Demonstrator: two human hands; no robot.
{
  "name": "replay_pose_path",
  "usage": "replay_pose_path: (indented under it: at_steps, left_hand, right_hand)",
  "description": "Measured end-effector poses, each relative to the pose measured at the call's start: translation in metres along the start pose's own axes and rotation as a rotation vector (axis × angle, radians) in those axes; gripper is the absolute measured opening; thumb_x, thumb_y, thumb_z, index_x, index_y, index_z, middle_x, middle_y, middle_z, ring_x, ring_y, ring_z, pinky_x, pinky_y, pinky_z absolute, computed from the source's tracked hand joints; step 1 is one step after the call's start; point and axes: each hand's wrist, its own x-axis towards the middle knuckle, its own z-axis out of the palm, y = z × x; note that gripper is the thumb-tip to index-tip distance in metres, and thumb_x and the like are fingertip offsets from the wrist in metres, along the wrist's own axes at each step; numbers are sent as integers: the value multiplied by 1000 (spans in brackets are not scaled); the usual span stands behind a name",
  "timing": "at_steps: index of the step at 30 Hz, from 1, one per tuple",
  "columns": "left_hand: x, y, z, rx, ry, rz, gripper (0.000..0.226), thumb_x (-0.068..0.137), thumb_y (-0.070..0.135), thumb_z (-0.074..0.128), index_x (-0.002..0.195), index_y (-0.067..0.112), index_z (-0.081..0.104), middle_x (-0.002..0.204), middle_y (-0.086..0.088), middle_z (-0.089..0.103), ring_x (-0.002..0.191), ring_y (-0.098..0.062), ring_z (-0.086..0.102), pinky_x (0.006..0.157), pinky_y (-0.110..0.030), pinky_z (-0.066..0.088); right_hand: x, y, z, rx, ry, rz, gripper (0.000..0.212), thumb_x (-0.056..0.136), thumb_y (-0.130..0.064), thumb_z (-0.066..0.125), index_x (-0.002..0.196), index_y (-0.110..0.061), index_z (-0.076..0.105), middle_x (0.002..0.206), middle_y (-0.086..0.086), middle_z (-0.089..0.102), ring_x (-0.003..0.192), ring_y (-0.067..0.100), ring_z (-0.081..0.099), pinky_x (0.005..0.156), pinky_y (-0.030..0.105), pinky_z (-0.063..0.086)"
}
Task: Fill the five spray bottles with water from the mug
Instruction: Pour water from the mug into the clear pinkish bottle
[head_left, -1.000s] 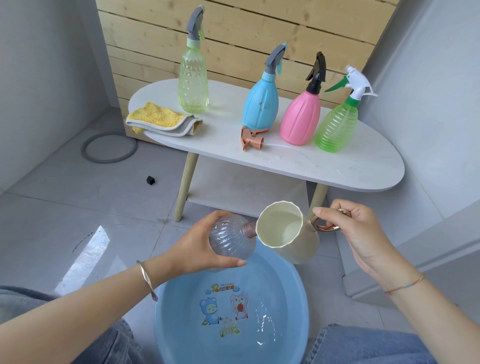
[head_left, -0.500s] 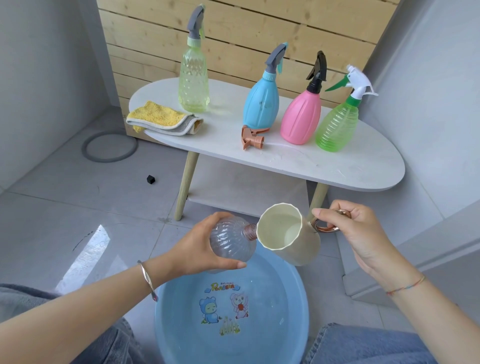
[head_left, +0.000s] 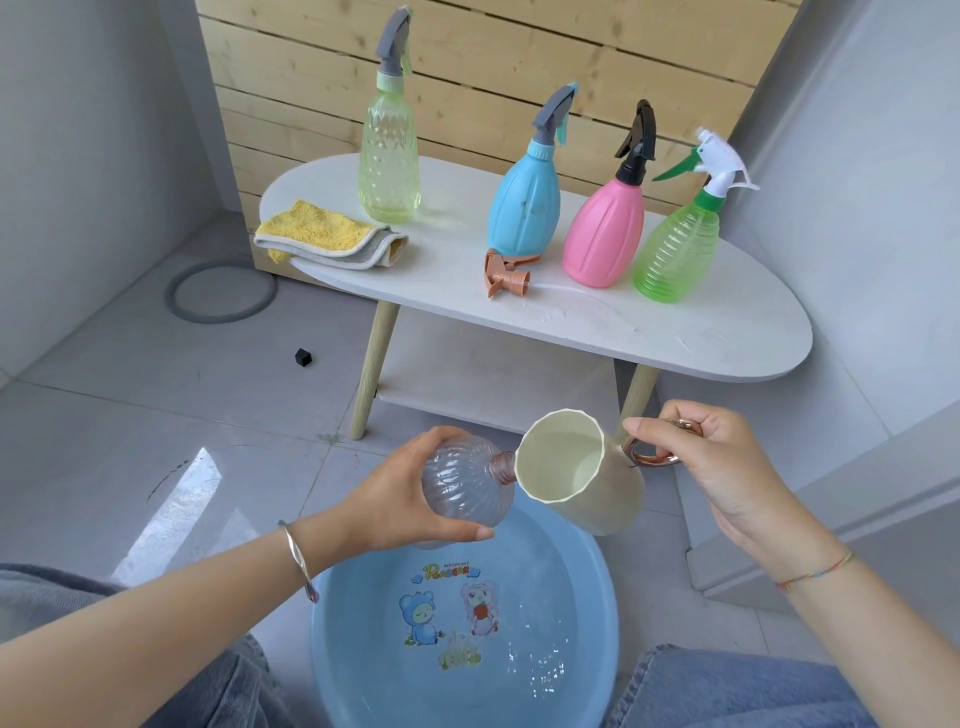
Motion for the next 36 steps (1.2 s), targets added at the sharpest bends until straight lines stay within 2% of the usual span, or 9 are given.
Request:
replay_pose_path:
  at_steps: [5,11,16,23,28,36]
  left_hand:
    - [0,-1,0,11,-6,2,98,46,69,83,130,40,41,124,21,54,115,-3,55,100,-27,48]
    - [-1,-3,1,23,-14,-4,101,47,70,83,133,37,41,125,20,54,116,-4,55,100,-29,49]
    - [-1,-3,1,33,-22,0,97,51,61,87,133,37,41,125,20,54,115,-3,54,99,-24,48]
    - [-2,-1,2,22,-33,-1,97,47,68,82,130,39,40,124,20,54,114,-2,55,99,-24,48]
    - [-2,-2,2,28,-35,2,96,50,64,85,130,39,40,125,20,54,114,-1,54,98,-22,47]
    - [-3,-2,3,26,-47,-8,97,47,69,82,130,41,40,125,21,53,115,-2,54,100,-27,49]
  right_hand:
    - [-1,0,0,-25,-1,-2,51,80,-6,71,38,-18,47,40,-12,43,45,1,39,54,13,32]
    - [-2,-2,0,-53,-13,6,50,80,-7,71,37,-19,49,40,-12,41,45,1,38,60,23,30]
    - [-3,-2,0,-71,-23,12,49,79,-9,72,38,-19,49,41,-13,39,46,2,36,60,26,28]
    - [-3,-3,1,-81,-16,19,50,78,-8,73,40,-19,42,44,-10,33,48,6,31,58,26,24]
    - [-4,-3,1,-98,-16,22,49,78,-10,73,43,-18,40,45,-9,32,48,6,30,55,24,24]
    - [-4,-3,0,-117,-30,30,50,78,-12,74,41,-19,41,46,-8,32,51,9,31,59,28,24]
